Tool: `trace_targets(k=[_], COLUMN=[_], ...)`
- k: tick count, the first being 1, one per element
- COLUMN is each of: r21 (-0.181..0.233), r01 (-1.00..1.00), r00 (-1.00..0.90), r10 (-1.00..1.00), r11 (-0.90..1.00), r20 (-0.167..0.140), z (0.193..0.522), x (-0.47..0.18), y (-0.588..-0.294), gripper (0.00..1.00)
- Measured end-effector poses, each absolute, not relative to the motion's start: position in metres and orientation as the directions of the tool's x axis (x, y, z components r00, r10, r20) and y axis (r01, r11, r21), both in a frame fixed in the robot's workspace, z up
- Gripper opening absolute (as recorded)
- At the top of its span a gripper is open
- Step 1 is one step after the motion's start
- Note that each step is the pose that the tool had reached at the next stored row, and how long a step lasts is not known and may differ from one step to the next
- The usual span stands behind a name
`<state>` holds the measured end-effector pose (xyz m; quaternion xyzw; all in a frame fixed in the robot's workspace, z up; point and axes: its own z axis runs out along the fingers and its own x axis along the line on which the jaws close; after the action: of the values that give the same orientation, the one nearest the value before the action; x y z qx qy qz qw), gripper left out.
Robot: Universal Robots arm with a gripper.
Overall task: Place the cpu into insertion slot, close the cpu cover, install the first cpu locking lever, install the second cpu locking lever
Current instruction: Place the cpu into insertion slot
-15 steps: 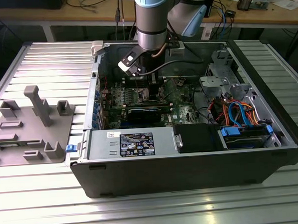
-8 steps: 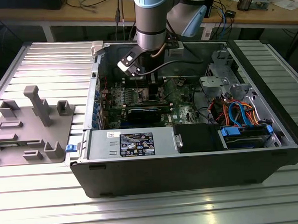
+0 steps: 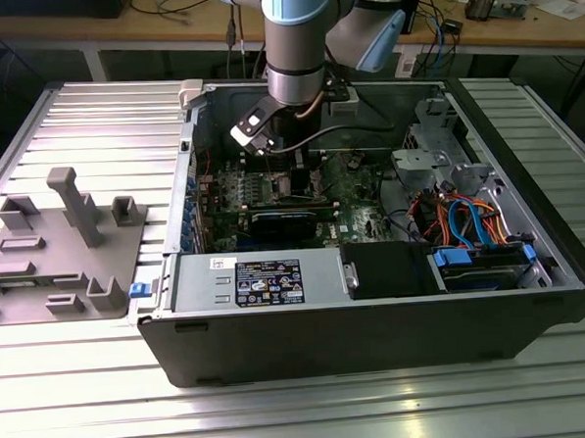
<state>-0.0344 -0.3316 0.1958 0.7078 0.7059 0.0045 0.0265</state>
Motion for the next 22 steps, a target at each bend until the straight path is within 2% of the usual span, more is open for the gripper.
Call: trace_targets(k=[2, 3, 22], r21=[0.044, 0.044, 0.043], r01=[0.999, 0.999, 0.999], r00=[0.003, 0.003, 0.003], r10=[1.000, 1.000, 1.000], r11=[-0.002, -0.002, -0.002], r20=[-0.031, -0.031, -0.030], z=[0.1941, 0.1937, 0.2014], x=[-0.0345, -0.0345, -0.0385], y=[-0.3318, -0.3317, -0.3313], gripper=[0.56, 0.62, 0.62])
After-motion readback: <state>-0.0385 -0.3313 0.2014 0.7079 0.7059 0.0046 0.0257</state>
